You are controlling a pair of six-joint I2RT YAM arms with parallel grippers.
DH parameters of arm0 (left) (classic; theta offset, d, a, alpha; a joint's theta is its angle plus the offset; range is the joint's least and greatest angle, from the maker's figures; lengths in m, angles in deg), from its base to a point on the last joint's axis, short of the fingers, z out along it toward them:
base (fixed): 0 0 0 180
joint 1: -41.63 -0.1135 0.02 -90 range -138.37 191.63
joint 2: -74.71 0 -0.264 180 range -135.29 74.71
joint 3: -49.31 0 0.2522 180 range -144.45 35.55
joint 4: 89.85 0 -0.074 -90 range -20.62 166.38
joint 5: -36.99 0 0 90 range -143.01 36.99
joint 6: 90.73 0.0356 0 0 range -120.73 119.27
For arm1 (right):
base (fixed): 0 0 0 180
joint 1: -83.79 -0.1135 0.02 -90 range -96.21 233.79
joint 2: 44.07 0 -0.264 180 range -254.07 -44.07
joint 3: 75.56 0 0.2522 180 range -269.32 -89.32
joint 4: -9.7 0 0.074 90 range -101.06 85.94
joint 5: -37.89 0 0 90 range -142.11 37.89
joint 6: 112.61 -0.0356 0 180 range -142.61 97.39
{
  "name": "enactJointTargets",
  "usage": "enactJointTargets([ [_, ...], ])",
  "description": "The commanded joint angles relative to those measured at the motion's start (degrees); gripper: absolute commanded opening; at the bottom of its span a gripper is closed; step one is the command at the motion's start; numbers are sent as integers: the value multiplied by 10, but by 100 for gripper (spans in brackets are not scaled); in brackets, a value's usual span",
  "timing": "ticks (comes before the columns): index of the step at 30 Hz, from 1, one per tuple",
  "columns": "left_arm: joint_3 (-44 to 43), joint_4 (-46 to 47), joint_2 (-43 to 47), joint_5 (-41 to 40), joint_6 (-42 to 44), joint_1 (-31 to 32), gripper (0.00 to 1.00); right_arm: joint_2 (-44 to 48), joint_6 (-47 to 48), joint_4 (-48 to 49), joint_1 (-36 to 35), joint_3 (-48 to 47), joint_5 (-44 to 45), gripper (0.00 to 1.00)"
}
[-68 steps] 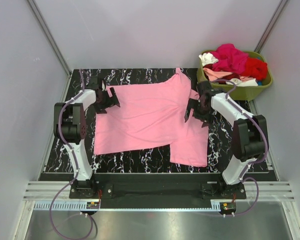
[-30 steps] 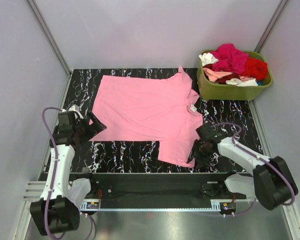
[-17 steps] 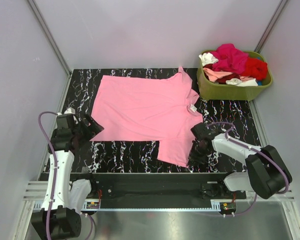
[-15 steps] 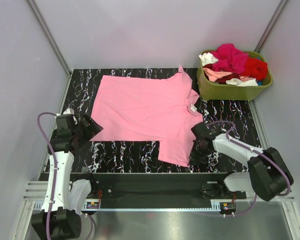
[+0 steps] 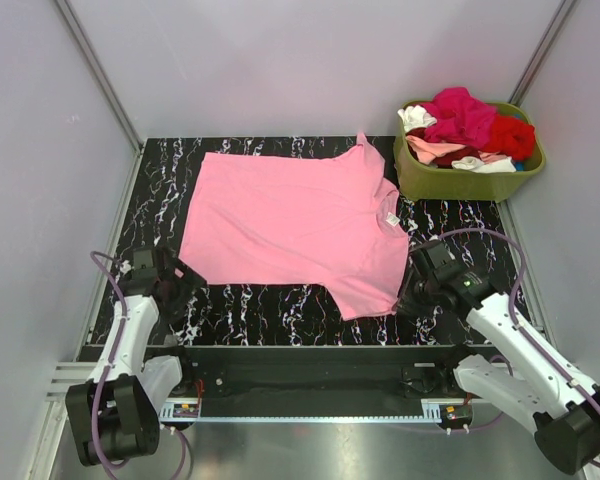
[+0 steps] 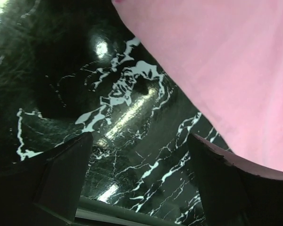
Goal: Fold and stack the t-shirts
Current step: Fold the tshirt
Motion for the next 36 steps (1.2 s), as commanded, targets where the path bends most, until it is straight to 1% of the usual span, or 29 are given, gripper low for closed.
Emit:
enactJointTargets([
  [1, -14, 38, 0, -53, -27, -2, 87, -4, -14, -4, -5, 22, -6, 0],
  [2, -21, 30, -2, -92, -26, -2, 87, -5, -12, -2, -5, 23, -5, 0],
  [3, -22, 29, -5, -104, -26, -3, 87, -2, -11, 1, -5, 23, -5, 0],
  [7, -13, 50, -47, -133, -27, -10, 84, -1, 3, -3, -4, 14, -5, 0],
  [8, -10, 69, -54, -140, -26, -12, 82, -2, 5, -5, -5, 9, -5, 0],
  [10, 4, 93, -76, -138, -28, -18, 79, -5, 10, -7, -5, 7, -5, 0],
  [11, 8, 123, -82, -126, -28, -19, 76, -5, 10, -8, -4, 6, -5, 0],
  [12, 11, 132, -90, -122, -29, -20, 72, -5, 12, -8, -6, 7, -5, 0],
  [16, 8, 165, -132, -123, -37, -20, 68, -1, 16, -9, -5, 9, -6, 0],
  [21, -9, 187, -157, -147, -36, -20, 65, -1, 18, -15, -5, 9, -5, 0],
  [22, -10, 191, -166, -147, -33, -20, 63, -1, 19, -16, -5, 9, -5, 0],
  [23, -12, 204, -172, -144, -33, -20, 60, -1, 20, -15, -4, 9, -5, 0],
  [25, -15, 215, -186, -142, -33, -20, 49, -4, 20, -16, -5, 7, -5, 0],
  [29, -21, 233, -209, -147, -30, -21, 43, -4, 19, -23, -5, 1, -3, 0],
  [31, -22, 242, -218, -142, -26, -22, 37, -3, 19, -28, -5, -4, -1, 0],
  [32, -21, 249, -220, -140, -26, -23, 29, -4, 19, -29, -5, -4, 0, 0],
  [34, -22, 256, -222, -135, -21, -24, 18, -3, 20, -38, -5, -9, 6, 0],
  [35, -24, 257, -219, -129, -18, -24, 5, -2, 20, -42, -4, -12, 7, 0],
  [36, -26, 253, -211, -124, -16, -24, 0, 0, 20, -47, -4, -14, 11, 0],
])
